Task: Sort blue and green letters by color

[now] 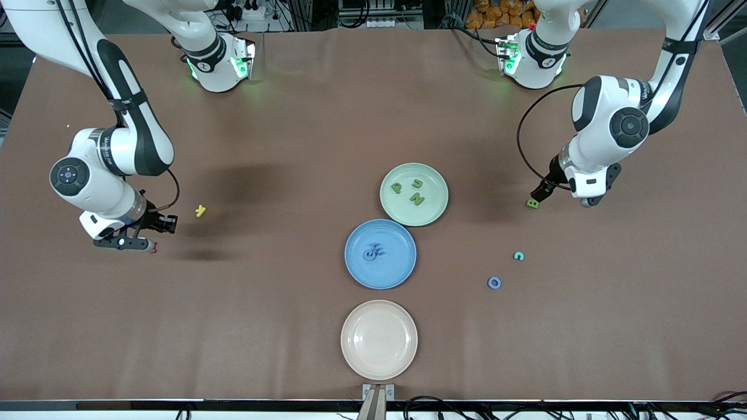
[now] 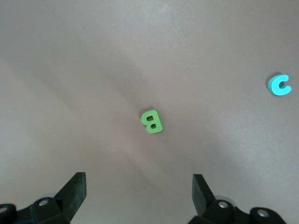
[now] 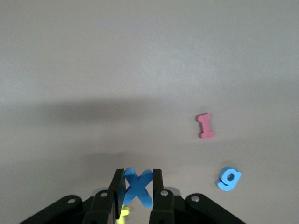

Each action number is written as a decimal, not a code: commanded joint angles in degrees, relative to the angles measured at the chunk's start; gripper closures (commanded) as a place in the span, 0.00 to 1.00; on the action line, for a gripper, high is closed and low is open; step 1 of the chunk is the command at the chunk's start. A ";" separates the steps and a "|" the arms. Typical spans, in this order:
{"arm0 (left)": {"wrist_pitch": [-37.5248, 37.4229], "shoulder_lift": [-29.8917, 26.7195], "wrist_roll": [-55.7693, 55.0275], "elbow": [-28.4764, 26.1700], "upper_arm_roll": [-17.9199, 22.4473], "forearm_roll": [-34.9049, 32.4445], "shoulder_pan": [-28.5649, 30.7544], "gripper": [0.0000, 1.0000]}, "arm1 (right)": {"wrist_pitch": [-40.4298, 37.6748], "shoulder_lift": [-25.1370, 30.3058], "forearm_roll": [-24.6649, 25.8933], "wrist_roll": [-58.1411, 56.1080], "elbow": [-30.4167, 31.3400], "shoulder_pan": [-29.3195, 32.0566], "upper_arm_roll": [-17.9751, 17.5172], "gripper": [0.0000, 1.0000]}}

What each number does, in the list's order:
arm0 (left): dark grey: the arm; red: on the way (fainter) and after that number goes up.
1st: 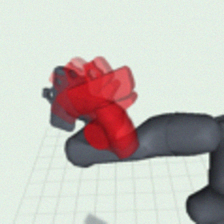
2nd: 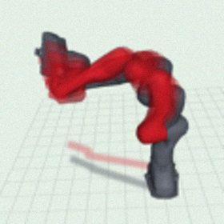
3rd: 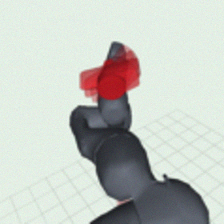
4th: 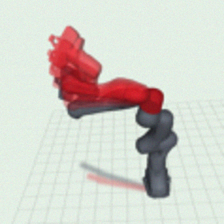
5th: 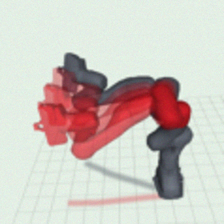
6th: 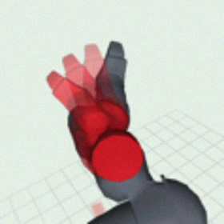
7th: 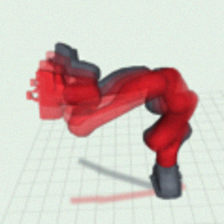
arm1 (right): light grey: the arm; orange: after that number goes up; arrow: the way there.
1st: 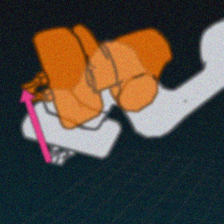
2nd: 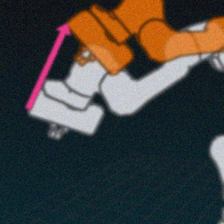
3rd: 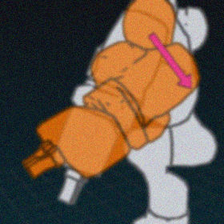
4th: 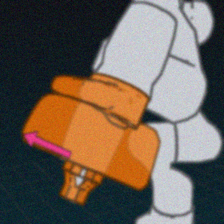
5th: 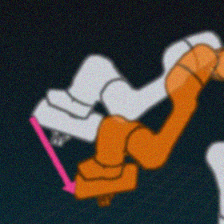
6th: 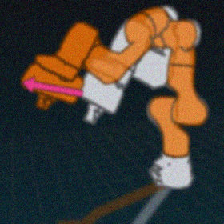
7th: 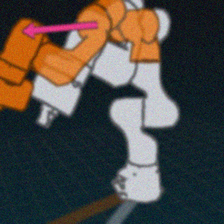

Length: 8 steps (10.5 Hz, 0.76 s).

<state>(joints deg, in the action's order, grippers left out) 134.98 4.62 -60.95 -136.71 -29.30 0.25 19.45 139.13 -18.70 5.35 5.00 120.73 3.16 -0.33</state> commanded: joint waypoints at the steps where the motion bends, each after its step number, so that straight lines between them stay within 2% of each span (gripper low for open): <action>1: 7.29 4.87 -4.77 -0.57 1.09 -0.15 -0.29 0.00 | -4.99 -3.17 -9.36 2.90 -8.21 -5.17 -0.02 0.83; 3: 8.01 5.40 -5.67 -1.18 1.87 -1.38 -0.11 0.00 | -6.93 -5.28 -10.62 7.19 -12.52 -8.24 -0.02 0.83; 6: 17.73 5.58 -6.02 -6.88 3.72 -1.48 -0.20 0.00 | -6.94 -8.62 -11.06 15.62 -17.35 -14.13 -0.02 0.83; 8: 19.26 7.41 -11.09 -7.34 3.81 -2.61 -0.98 0.00 | -6.85 -12.39 -11.59 22.82 -22.96 -19.31 -0.02 0.84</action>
<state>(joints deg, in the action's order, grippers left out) 151.63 10.94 -66.04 -142.57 -25.85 0.07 19.53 133.39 -26.15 -4.97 21.06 105.23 -11.57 -0.62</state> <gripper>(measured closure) 0.000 0.722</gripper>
